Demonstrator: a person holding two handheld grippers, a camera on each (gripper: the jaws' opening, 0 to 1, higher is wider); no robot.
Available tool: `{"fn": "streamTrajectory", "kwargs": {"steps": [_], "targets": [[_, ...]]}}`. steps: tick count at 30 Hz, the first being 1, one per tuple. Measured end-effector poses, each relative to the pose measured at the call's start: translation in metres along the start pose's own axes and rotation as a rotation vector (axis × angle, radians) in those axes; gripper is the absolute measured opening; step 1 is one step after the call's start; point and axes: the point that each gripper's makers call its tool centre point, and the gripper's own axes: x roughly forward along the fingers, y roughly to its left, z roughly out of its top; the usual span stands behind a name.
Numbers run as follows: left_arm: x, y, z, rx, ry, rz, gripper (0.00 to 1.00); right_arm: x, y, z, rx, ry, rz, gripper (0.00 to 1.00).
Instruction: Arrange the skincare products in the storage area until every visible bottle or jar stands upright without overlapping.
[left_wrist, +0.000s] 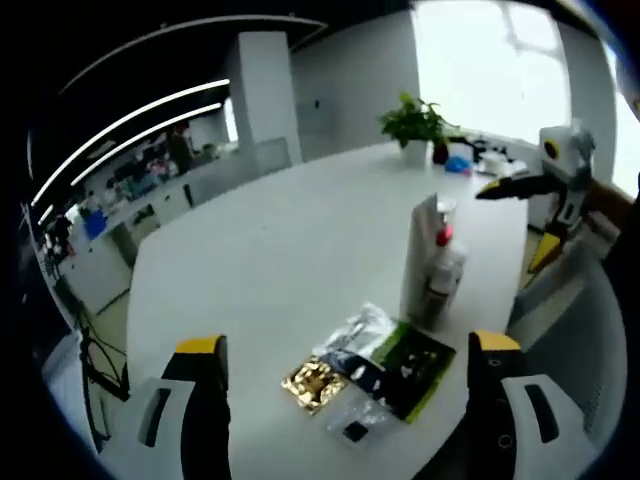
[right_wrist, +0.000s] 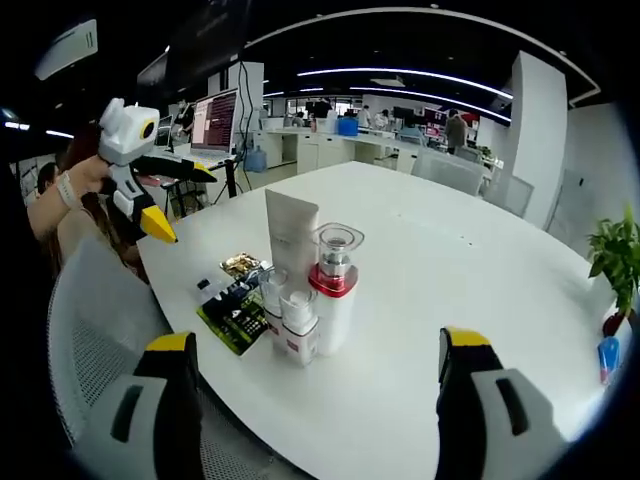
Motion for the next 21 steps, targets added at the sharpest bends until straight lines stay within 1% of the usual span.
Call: {"fn": "streamTrajectory", "kwargs": {"steps": [6,8,11,12,15,17,18,21], "targets": [[-0.017,0.005,-0.008,-0.050,-0.022,0.046,0.97,0.001,0.000,0.001,-0.003,0.002,0.000,1.00],[-0.022,0.009,-0.011,-0.091,-0.030,0.075,0.97,0.001,0.000,0.001,-0.005,0.005,-0.001,1.00],[-0.027,0.013,-0.020,-0.124,-0.026,0.084,0.97,0.000,0.000,0.001,0.002,0.004,-0.006,1.00],[-0.030,0.016,-0.024,-0.128,-0.028,0.093,0.97,0.000,-0.001,0.000,0.006,0.008,-0.009,1.00],[-0.037,0.017,-0.027,-0.137,-0.030,0.083,0.97,-0.001,-0.004,-0.003,0.016,0.011,-0.020,1.00],[-0.042,0.020,-0.027,-0.133,-0.028,0.089,0.97,-0.002,-0.005,-0.004,0.022,0.012,-0.026,1.00],[-0.045,0.024,-0.027,-0.139,-0.032,0.105,0.97,-0.003,-0.006,-0.004,0.027,0.013,-0.028,1.00],[-0.046,0.027,-0.025,-0.142,-0.038,0.111,0.97,-0.003,-0.007,-0.006,0.032,0.013,-0.037,1.00]]}}
